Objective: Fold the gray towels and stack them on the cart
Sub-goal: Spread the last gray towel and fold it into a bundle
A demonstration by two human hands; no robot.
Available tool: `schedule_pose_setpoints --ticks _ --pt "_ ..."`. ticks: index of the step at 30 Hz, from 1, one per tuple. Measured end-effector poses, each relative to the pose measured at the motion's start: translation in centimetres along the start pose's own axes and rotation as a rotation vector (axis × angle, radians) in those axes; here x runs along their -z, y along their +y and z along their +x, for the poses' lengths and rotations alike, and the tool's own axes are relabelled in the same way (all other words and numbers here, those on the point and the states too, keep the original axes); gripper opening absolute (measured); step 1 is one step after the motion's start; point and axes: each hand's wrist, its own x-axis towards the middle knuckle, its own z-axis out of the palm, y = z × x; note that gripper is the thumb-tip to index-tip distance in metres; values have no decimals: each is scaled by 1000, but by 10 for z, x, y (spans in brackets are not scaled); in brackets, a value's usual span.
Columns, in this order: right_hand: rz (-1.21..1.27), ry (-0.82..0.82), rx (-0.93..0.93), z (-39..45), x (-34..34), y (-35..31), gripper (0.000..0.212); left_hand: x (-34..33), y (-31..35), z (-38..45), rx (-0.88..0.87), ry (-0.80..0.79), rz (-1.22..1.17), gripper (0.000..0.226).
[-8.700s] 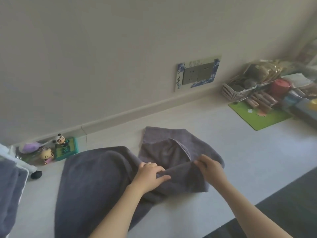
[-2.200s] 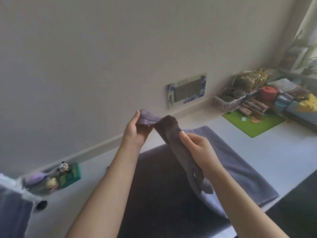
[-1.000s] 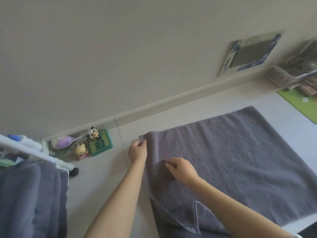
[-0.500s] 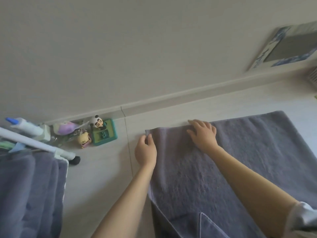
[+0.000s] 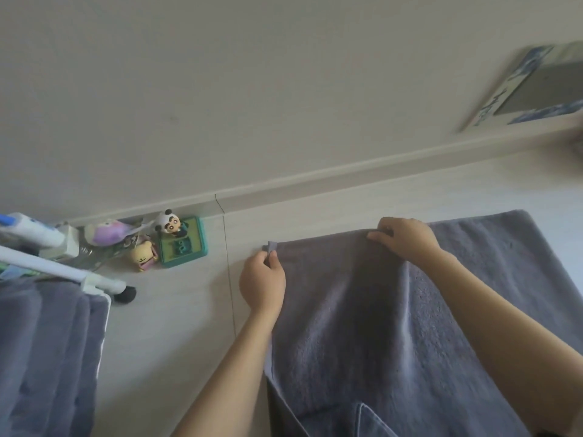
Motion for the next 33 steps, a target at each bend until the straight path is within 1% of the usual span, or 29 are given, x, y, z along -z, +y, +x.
schedule_pose_setpoints --ticks 2,6,9,10,11,12,13,14,15,16,17,18,21,23,24,25,26,27,29,30,31,33 --pt "-96 30 -5 4 -13 -2 27 -2 2 4 -7 -14 60 29" --pt "-135 193 -91 2 -33 -6 37 -2 3 4 -47 12 108 17" --pt "-139 279 -127 -10 -41 -12 36 -1 5 -1 -89 16 74 17" --pt "-114 310 -103 -19 -43 -16 36 1 6 -2 -94 27 56 23" --pt "-99 349 -47 -30 -48 -21 36 1 6 -5 -144 51 81 32" --pt "-95 390 40 -45 -56 -27 37 2 5 -12 -243 74 142 40" --pt "-93 392 152 -62 -66 -33 40 1 3 -21 -380 74 217 45" --pt "-106 364 280 -81 -79 -37 43 -1 -2 -34 -521 32 281 46" --pt "-134 298 387 -100 -92 -39 46 -3 -10 -48 -640 -34 331 49" --pt "-169 225 435 -114 -102 -36 48 -5 -19 -60 -710 -107 372 53" --pt "-197 167 413 -124 -108 -27 51 -5 -29 -68 -730 -159 410 58" --pt "-197 141 335 -128 -110 -15 53 -6 -38 -71 -722 -193 446 61" --pt "-179 150 -20 -138 -97 19 65 -2 -42 -69 -672 -256 506 64" --pt "-177 118 -142 -146 -87 31 69 5 -37 -70 -624 -350 502 65" --pt "-157 119 -160 -153 -85 31 70 8 -36 -74 -580 -379 464 63" --pt "-125 143 -153 -164 -84 29 68 13 -36 -83 -528 -368 422 58" --pt "-83 167 -131 -173 -84 25 64 19 -37 -91 -480 -328 374 52" --pt "-33 217 -101 -187 -85 21 57 27 -39 -103 -463 -241 329 47" --pt "66 320 -52 -218 -93 14 37 36 -50 -126 -441 -123 273 41" --pt "106 298 -42 -234 -96 10 29 41 -56 -139 -415 -96 258 43" --pt "129 234 -52 -251 -97 5 26 47 -62 -151 -385 -69 239 46" --pt "185 70 -123 -272 -99 -1 27 56 -73 -168 -256 -75 127 53"
